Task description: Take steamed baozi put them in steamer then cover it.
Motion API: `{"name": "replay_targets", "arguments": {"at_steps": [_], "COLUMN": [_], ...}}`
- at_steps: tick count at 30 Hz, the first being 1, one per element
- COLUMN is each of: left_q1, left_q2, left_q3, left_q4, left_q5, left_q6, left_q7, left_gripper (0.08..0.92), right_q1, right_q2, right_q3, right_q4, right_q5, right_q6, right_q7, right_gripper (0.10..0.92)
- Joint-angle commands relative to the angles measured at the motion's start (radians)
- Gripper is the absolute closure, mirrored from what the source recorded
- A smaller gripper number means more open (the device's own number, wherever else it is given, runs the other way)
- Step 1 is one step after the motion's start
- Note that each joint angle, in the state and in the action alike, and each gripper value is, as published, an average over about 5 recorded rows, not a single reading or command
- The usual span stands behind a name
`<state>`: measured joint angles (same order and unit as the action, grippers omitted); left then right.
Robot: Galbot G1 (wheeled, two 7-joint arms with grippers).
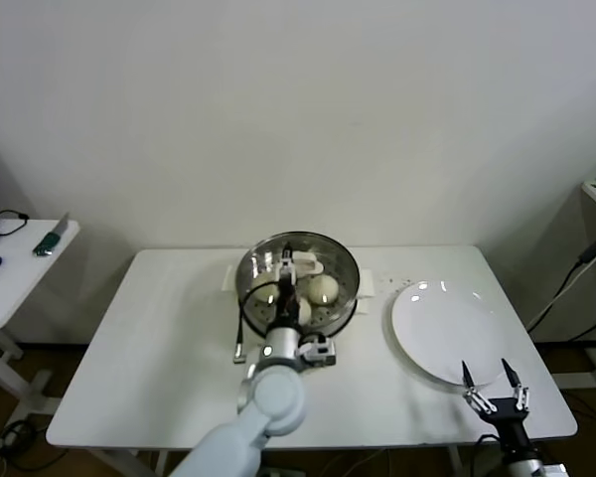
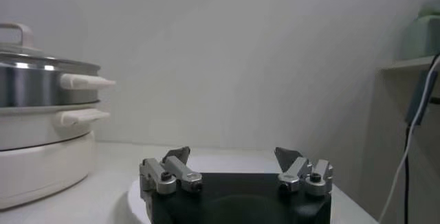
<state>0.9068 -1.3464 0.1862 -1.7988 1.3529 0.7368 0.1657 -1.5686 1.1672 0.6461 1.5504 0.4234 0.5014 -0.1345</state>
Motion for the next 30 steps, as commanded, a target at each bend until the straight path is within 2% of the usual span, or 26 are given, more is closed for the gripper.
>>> {"name": "replay_targets", "arguments": {"at_steps": [1, 7, 14, 18, 23, 30], "left_q1": [0.104, 0.238, 0.389, 0.475, 0.592, 0.664], "left_q2": [0.114, 0.178, 0.204, 0.183, 0.174, 0.190], "left_q3": [-0.045, -0.221, -0.477, -0.658, -0.816, -0.872], "left_q4": [-0.222, -0.289, -0.371, -0.329, -0.243, -0.024], "left_q5": [-0.268, -0.614, -1.052, -1.228, -1.493, -1.750], "left_q6": [-0.014, -0.237, -0.387, -0.574, -0.736, -0.915], "left_q7": [-0.124, -0.319, -0.448, -0.443, -0.369, -0.273], "left_gripper": [0.226, 0.178, 0.177, 0.177, 0.177, 0.177], "right_q1": [-0.001, -0.016, -0.022, -0.024, -0.023, -0.017], "right_q2": [0.004, -0.005, -0.011, -0.007, -0.006, -0.007], "right_q3": [-0.005, -0.013, -0.009, -0.008, -0.010, -0.016], "right_q4": [0.016, 0.036, 0.044, 0.054, 0.056, 0.047], "right_q5": [0.035, 0.078, 0.063, 0.064, 0.062, 0.063], "right_q6": [-0.047, -0.065, -0.035, -0.037, -0.042, -0.040], "right_q7": [0.005, 0.051, 0.062, 0.074, 0.081, 0.079], "right_gripper": [0.203, 0.203, 0.203, 0.203, 0.203, 0.203]}}
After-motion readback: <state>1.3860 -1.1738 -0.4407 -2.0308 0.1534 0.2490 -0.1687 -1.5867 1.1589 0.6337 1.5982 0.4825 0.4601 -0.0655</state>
